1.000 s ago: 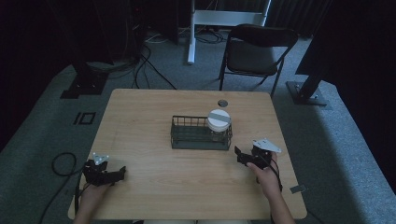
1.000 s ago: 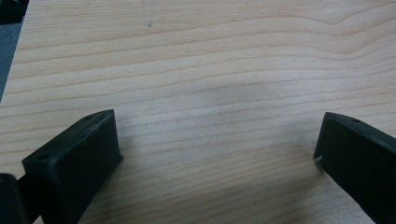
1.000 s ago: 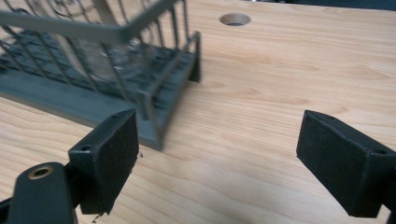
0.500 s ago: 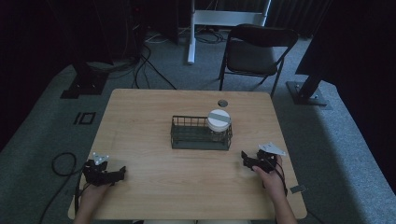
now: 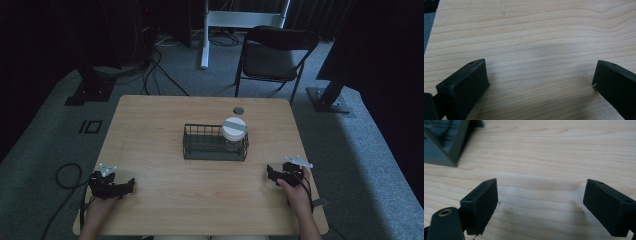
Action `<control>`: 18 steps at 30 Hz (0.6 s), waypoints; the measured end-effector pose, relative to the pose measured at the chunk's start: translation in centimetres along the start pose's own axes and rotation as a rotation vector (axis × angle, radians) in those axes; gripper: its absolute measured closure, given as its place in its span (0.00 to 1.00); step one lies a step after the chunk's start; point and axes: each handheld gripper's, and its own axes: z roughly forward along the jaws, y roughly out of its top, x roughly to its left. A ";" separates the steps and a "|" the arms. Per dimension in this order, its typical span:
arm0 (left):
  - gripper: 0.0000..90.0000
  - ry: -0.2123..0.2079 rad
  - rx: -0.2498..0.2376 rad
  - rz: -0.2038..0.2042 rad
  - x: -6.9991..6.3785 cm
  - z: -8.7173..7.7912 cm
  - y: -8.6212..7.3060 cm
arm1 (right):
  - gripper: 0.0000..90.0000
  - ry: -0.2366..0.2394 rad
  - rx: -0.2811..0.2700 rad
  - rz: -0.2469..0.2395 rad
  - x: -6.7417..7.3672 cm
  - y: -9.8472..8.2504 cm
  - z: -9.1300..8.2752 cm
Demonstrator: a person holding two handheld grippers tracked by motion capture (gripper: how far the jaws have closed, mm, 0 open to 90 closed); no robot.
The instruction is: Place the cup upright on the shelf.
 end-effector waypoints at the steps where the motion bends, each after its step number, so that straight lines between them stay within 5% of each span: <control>1: 0.00 0.000 0.000 0.000 0.0 0.0 0.0 | 0.14 -0.026 0.018 -0.006 -0.2 -0.1 0.0; 4: 0.00 0.000 0.001 0.001 0.0 0.0 0.0 | 0.14 -0.042 0.052 0.020 -0.8 -0.2 -0.1; 18: 0.00 0.000 0.001 0.001 0.0 0.0 0.0 | 0.14 -0.065 0.070 -0.011 -1.0 -0.6 -0.4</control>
